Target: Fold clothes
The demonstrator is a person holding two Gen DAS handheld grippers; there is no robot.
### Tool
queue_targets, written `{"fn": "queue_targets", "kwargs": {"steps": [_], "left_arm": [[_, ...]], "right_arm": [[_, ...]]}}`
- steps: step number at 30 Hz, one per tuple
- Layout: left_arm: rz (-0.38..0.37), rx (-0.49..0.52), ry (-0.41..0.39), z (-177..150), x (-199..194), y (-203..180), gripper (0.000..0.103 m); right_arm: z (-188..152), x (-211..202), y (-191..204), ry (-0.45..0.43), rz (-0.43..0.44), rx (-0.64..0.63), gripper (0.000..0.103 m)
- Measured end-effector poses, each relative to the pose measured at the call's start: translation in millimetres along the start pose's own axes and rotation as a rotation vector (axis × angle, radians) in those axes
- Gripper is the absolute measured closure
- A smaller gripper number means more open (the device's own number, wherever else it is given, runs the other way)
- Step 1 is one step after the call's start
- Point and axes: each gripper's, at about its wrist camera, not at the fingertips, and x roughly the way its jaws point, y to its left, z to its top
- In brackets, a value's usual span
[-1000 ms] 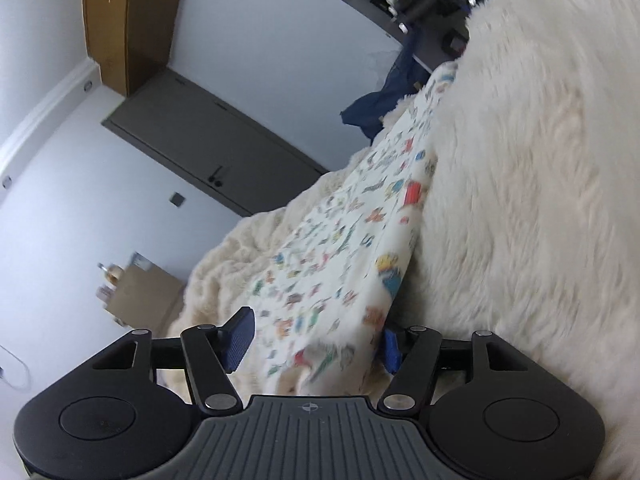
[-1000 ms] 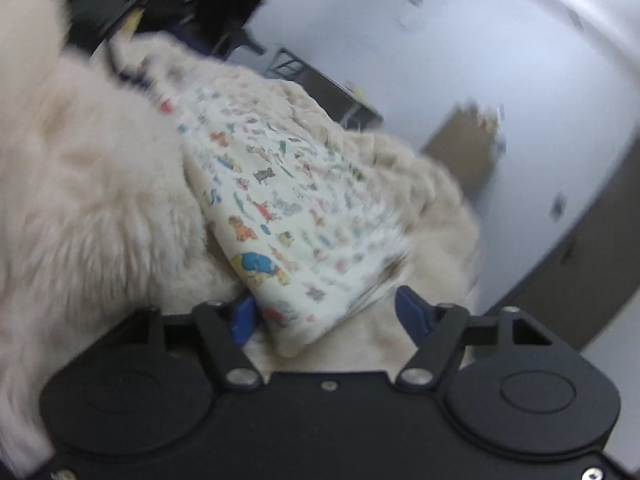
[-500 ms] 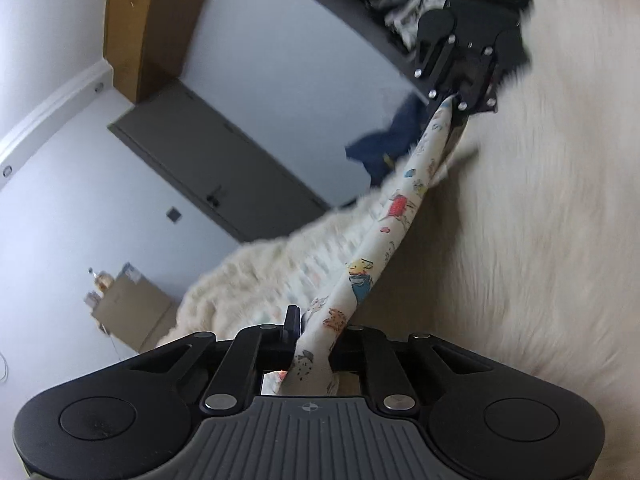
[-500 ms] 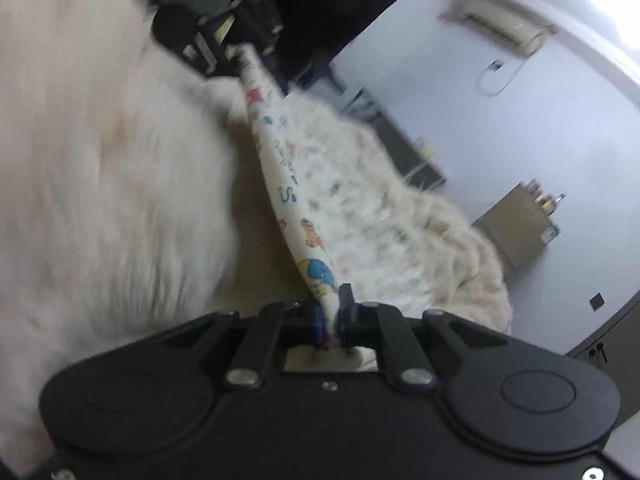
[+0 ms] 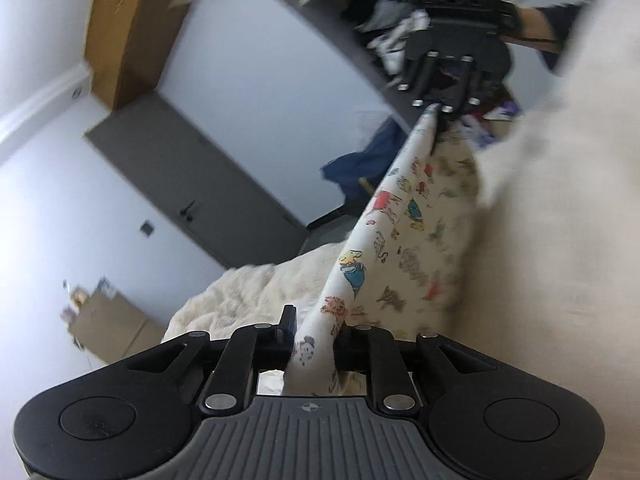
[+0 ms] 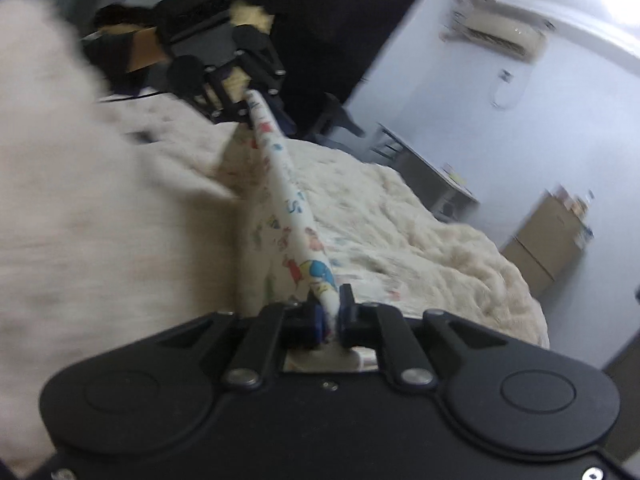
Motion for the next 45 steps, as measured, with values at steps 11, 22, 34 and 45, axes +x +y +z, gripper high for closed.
{"fn": "queue_targets", "kwargs": {"steps": [11,22,34,45], "left_arm": [[0.146,-0.346,0.363,-35.7,179.4,118.0,0.055],[0.158,-0.485,0.199,-33.4,87.3,36.5,0.031],[0.334,-0.811,0.234,-27.6,117.9,-57.3,0.018],[0.350,-0.804,0.260,-35.4,118.2,-69.5,0.009]], "right_arm": [[-31.3,135.9,-126.0,0.243,-0.239,0.244,0.063],[-38.8,86.5,-64.2,0.151,-0.236,0.391,0.048],[-49.3,106.3,18.3,0.110,-0.309,0.728,0.058],[-69.3,115.7,34.2,0.089,-0.369,0.807,0.051]]}}
